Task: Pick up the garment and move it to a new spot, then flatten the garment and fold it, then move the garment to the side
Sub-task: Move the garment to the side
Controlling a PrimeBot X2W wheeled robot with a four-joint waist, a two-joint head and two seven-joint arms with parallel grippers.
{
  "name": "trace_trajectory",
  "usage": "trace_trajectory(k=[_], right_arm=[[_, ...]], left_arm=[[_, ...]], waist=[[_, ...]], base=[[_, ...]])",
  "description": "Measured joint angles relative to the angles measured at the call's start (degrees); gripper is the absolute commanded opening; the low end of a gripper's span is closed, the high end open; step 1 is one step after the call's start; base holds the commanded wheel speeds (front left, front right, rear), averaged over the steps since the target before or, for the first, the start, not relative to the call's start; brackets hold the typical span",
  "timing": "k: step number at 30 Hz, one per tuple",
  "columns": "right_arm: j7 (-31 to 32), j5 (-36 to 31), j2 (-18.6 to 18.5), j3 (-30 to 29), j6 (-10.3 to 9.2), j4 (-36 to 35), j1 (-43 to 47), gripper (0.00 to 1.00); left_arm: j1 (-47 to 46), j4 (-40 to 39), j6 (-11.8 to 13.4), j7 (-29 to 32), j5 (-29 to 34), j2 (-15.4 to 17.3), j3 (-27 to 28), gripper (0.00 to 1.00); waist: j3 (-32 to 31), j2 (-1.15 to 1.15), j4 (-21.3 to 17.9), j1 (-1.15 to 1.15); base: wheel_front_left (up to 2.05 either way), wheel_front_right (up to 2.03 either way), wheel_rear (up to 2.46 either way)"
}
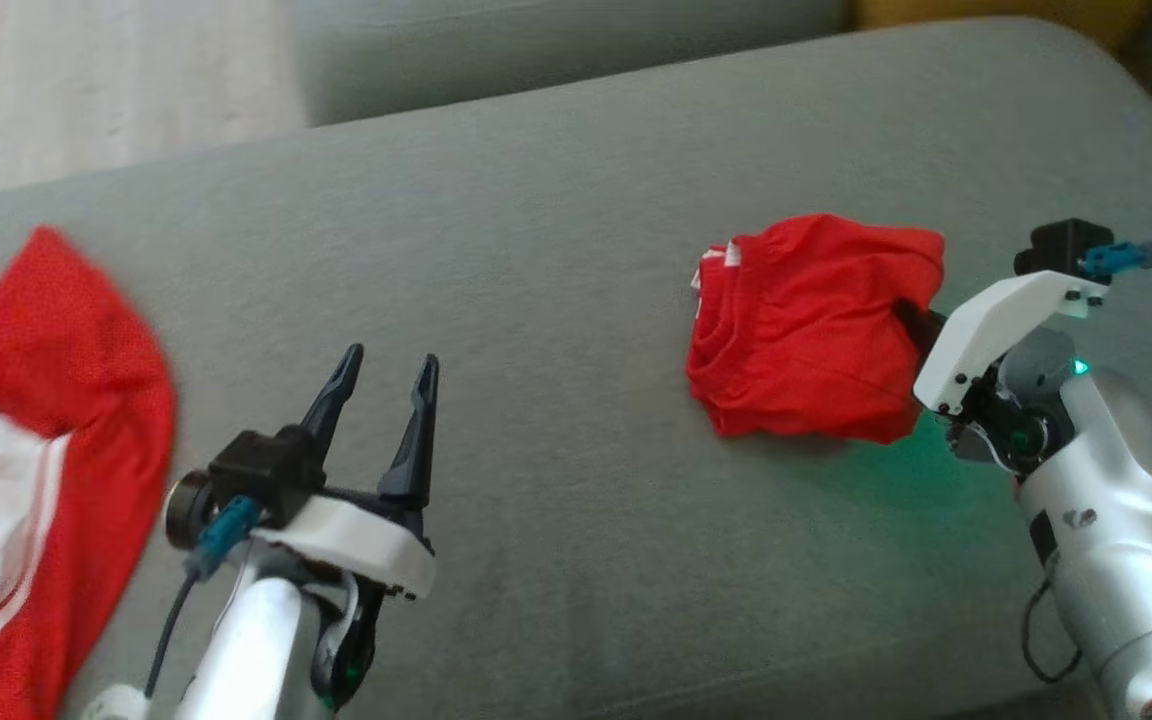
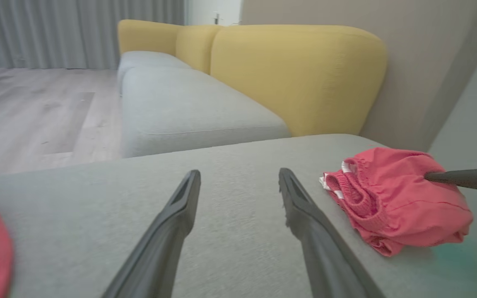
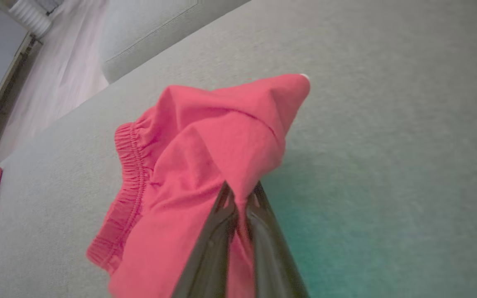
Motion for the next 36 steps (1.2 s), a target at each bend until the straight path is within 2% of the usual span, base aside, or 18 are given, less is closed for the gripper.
trace_trajectory(k=[8, 13, 20, 26, 30, 33, 36], right_arm=[[-1.6, 2.3, -0.6, 1.8, 0.00, -1.3, 0.0, 0.00], [-3.1, 3.6, -1.1, 2.7, 0.00, -2.3, 0.0, 0.00], [-4.7, 3.2, -6.2, 6.7, 0.00, -4.4, -4.1, 0.00], [-4.7, 2.0, -13.7, 10.2, 0.00, -5.7, -14.2, 0.00], [-4.6, 1.4, -18.5, 11.1, 0.00, -4.0, -18.2, 0.00], [-4.4, 0.7, -20.2, 11.1, 0.00, -1.2, -20.5, 0.00], [-3.9, 0.8, -20.5, 10.3, 0.00, 1.3, -22.4, 0.00]], left_arm=[[-2.8, 0.7, 0.0, 0.0, 0.0, -0.1, -2.7, 1.00], [-4.0, 0.9, 0.1, 0.0, 0.0, -0.1, -4.2, 1.00], [-7.5, 0.7, 0.1, 0.3, 0.2, 0.3, -4.5, 1.00], [-10.2, -0.8, 0.1, 1.6, 0.7, 1.5, -4.7, 1.00], [-11.4, -1.3, 0.5, 1.9, 0.7, 2.5, -4.6, 1.00], [-11.9, -1.6, 0.5, 2.0, 0.7, 2.9, -4.3, 1.00], [-12.0, -1.8, 0.6, 2.0, 0.7, 3.1, -4.3, 1.00]], waist=[[1.2, 0.00, -9.1, 0.00], [3.6, 0.00, -11.8, 0.00], [8.8, 0.00, -10.5, 0.00], [15.1, 0.00, -7.9, 0.01], [19.2, 0.00, -6.0, 0.01], [21.8, 0.00, -4.7, 0.02], [23.4, 0.00, -3.7, 0.02]], base=[[0.00, 0.00, 0.00], [0.00, 0.00, 0.00], [0.00, 0.00, 0.00], [0.00, 0.00, 0.00], [0.00, 0.00, 0.00], [0.00, 0.00, 0.00], [0.00, 0.00, 0.00]])
